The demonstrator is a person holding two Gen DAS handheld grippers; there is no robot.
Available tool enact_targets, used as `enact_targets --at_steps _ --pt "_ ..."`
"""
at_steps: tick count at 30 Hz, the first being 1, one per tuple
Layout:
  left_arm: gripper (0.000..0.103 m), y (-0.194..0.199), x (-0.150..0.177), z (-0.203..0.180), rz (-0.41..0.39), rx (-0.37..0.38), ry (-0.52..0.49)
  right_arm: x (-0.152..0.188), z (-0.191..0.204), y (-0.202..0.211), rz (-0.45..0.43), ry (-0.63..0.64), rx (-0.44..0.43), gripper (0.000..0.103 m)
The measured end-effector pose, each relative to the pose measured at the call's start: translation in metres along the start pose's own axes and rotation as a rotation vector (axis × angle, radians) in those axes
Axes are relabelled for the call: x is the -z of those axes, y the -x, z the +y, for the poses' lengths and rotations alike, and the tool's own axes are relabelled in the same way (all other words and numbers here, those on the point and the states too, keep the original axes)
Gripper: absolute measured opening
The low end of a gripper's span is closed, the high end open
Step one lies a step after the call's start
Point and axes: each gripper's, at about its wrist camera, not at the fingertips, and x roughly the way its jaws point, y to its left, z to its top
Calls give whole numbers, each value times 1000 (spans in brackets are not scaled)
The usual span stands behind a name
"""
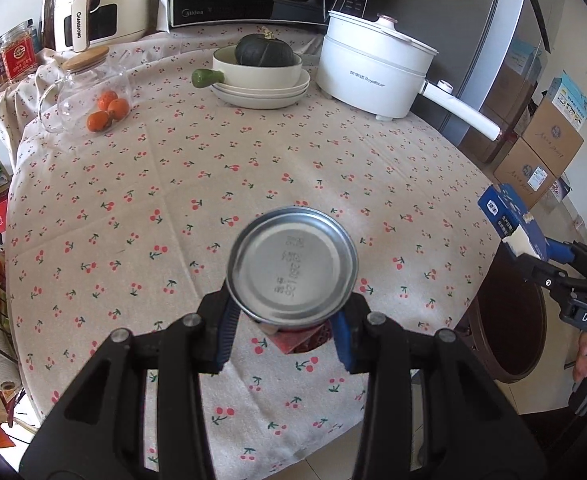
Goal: Collect trash
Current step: 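Carry the red can and blue box over the brown bin, then open both tools over the bin to drop the can and box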
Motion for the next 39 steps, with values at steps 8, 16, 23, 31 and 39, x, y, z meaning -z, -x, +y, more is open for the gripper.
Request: enact_targets --at_steps 8,16,23,31,39 --pt "42 -2 7 -49 1 82 -101 25 -29 20 1 -46 36 61" --pt "42 -11 18 -107 20 160 -197 56 -69 32 13 -81 95 61" --pt "42 -25 27 -162 48 228 -280 85 -108 39 39 -133 140 61" --pt "42 -46 39 -217 74 288 -376 115 -148 44 75 -214 186 61" --pt "46 -58 45 -243 37 325 -456 129 -166 45 99 -252 215 61"
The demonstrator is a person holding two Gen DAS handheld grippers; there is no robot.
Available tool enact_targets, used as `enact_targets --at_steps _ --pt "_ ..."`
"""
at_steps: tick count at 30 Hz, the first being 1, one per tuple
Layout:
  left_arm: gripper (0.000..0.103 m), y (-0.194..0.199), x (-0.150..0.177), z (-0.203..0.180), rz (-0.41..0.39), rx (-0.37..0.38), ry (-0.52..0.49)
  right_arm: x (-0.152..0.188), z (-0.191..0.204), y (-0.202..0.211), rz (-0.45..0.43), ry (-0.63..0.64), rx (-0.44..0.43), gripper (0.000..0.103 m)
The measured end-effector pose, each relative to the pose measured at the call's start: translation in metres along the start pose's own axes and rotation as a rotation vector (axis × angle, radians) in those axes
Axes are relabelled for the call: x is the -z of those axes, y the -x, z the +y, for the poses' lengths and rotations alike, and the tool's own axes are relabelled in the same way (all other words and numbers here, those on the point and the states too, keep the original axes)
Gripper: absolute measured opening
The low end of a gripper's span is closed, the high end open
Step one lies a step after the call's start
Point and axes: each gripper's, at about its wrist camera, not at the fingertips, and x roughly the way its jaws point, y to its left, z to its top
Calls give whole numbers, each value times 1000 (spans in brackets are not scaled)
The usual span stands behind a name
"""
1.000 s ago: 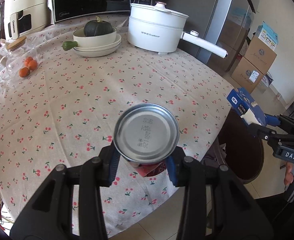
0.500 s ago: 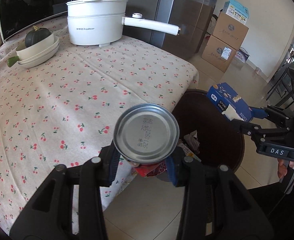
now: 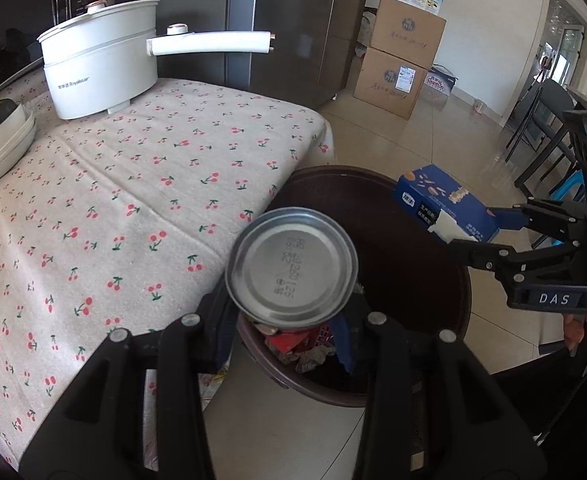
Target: Collect trash
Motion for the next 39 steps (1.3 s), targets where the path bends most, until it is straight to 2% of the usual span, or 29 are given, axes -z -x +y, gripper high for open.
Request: enact_targets --at_steps 2,3,4,9,17,18,19,20,29,35,39 --pt "67 0 -1 0 -3 -36 -2 1 -2 -1 6 -2 3 61" --pt "82 3 -1 1 -15 -63 5 1 -2 -2 8 -3 4 61" --pt "88 6 -2 3 -28 -86 11 1 -2 -2 11 -2 5 61" --pt "96 13 0 15 -16 -186 40 0 3 -6 20 5 7 61" --pt "98 28 11 32 -5 -229 87 -1 9 -7 16 10 5 63" --pt "98 31 13 32 -6 -235 88 -1 9 -7 9 2 7 66" --pt "98 33 14 33 -7 -239 90 -2 9 -7 9 -7 12 79" --pt "99 35 14 34 -6 -243 91 -2 8 -7 10 -13 20 87" --pt "99 57 26 38 -1 -273 135 1 19 9 -19 -7 -17 88" --pt "101 89 37 38 -26 -311 197 3 35 36 -57 -9 -36 88" --pt "103 118 48 28 -46 -365 226 10 54 67 -121 12 -26 96"
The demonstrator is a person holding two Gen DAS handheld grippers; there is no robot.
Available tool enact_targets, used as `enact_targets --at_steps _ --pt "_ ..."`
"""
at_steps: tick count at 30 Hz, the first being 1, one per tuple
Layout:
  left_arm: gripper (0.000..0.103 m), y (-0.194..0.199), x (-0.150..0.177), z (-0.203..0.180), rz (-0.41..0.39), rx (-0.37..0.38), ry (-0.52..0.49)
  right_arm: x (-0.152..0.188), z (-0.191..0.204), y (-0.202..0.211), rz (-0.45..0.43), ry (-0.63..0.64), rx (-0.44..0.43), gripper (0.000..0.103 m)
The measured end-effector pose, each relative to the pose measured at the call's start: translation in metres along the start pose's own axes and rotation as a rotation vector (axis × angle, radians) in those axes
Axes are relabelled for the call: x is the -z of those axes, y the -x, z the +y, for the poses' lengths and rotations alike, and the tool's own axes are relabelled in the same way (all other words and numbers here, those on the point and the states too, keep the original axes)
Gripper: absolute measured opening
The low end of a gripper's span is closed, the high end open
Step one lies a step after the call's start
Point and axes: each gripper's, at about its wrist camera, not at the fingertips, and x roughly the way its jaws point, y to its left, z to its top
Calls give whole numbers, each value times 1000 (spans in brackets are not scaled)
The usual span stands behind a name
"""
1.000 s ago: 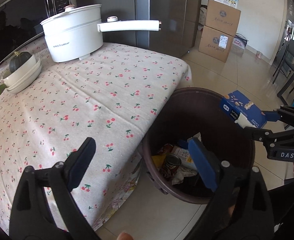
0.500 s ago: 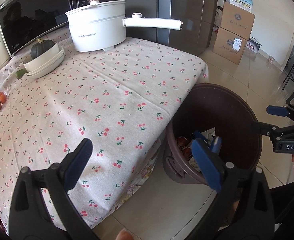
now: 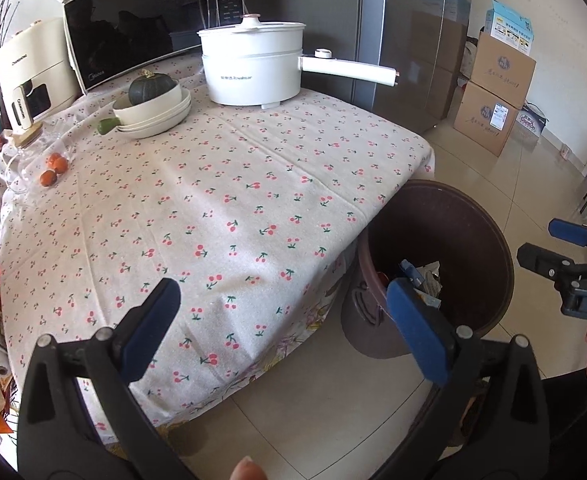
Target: Collect trash
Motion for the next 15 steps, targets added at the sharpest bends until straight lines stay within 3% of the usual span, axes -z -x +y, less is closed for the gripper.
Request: enact_targets --at_steps 2,11,15 --pt "103 17 6 4 -17 -19 36 3 10 16 -35 8 5 103" --pt "103 85 36 11 -129 -165 79 19 43 71 -152 36 57 103" --pt "103 96 44 18 -148 -178 96 24 55 88 -210 42 59 103"
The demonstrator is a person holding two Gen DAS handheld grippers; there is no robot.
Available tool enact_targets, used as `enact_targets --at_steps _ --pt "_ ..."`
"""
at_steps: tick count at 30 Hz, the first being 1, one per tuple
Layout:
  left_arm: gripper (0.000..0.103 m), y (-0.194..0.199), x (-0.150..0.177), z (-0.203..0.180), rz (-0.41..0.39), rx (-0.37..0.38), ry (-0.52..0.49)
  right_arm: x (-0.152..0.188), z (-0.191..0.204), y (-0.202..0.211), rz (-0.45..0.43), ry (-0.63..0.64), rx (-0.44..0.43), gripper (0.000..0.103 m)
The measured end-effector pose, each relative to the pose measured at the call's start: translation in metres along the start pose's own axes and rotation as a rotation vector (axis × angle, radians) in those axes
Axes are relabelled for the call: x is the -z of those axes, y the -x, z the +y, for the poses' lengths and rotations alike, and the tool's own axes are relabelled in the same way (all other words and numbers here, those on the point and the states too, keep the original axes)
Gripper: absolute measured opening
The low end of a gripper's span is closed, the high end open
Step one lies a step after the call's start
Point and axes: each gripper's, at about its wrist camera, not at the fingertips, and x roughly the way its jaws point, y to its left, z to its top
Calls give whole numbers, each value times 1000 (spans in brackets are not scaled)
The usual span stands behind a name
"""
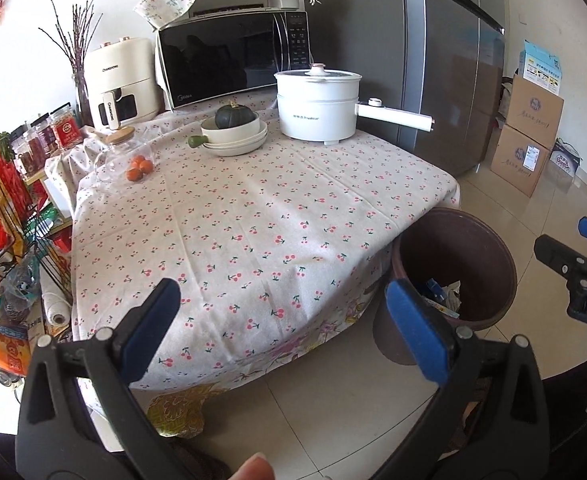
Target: Collect trash
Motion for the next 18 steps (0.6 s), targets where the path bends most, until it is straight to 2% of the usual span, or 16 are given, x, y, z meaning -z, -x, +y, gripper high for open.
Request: enact_targets --at_steps 3,10,18 --pt "103 5 1 4 -32 -22 -16 -3 11 3 -25 26 -13 103" --pt "103 11 -5 13 -75 -24 27 -6 31 7 -80 68 -17 103" --pt "103 18 -7 12 -120 -30 38 -5 31 6 -89 62 -16 103"
